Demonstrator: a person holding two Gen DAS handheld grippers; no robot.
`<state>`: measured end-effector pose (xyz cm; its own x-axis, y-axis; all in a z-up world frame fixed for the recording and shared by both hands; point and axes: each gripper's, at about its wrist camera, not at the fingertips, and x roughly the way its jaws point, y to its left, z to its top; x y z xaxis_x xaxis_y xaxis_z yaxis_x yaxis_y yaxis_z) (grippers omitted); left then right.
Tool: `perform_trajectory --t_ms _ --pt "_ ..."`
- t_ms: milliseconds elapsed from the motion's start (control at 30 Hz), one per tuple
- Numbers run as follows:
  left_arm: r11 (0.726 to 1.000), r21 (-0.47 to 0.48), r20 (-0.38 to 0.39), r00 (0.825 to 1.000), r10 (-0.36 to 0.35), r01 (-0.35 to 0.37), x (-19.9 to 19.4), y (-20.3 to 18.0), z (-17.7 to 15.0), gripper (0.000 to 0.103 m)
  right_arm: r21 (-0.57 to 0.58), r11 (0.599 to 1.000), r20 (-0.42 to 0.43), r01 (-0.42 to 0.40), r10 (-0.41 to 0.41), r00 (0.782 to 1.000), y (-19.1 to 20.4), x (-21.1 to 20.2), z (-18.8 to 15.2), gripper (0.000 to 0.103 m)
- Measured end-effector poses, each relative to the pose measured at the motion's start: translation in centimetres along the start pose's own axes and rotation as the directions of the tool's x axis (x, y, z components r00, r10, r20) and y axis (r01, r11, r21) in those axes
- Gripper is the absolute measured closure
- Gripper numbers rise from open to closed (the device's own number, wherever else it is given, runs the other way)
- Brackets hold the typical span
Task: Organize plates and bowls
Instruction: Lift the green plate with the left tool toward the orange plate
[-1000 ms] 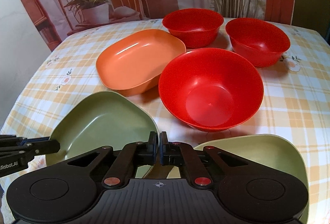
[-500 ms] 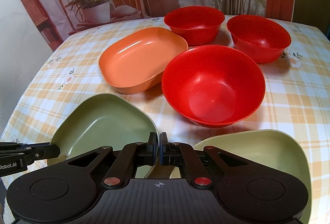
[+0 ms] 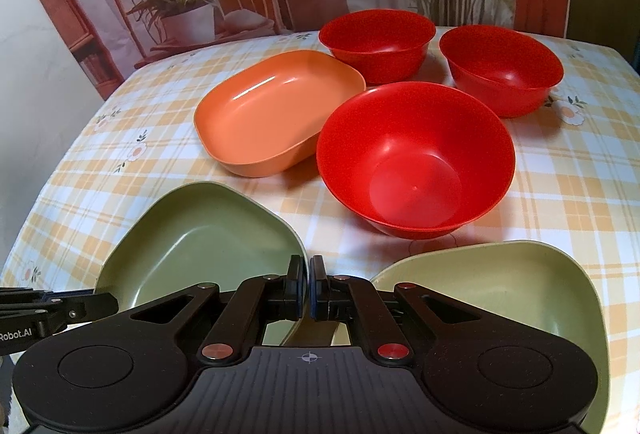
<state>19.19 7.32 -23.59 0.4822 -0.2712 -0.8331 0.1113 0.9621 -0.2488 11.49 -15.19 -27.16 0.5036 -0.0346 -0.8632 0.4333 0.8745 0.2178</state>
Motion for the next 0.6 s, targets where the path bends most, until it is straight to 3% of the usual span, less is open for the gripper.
perform_trajectory --t_ms 300,600 --pt "1.000 -0.010 0.047 0.999 0.021 -0.020 -0.4 -0.1 0.0 0.094 0.014 1.000 -0.008 -0.014 0.014 1.000 0.1 -0.4 0.0 0.100" --pt "0.997 0.046 0.130 0.990 0.053 -0.060 -1.8 -0.5 3.3 0.097 0.060 0.996 0.035 -0.063 0.061 0.998 0.6 -2.0 1.9 0.099"
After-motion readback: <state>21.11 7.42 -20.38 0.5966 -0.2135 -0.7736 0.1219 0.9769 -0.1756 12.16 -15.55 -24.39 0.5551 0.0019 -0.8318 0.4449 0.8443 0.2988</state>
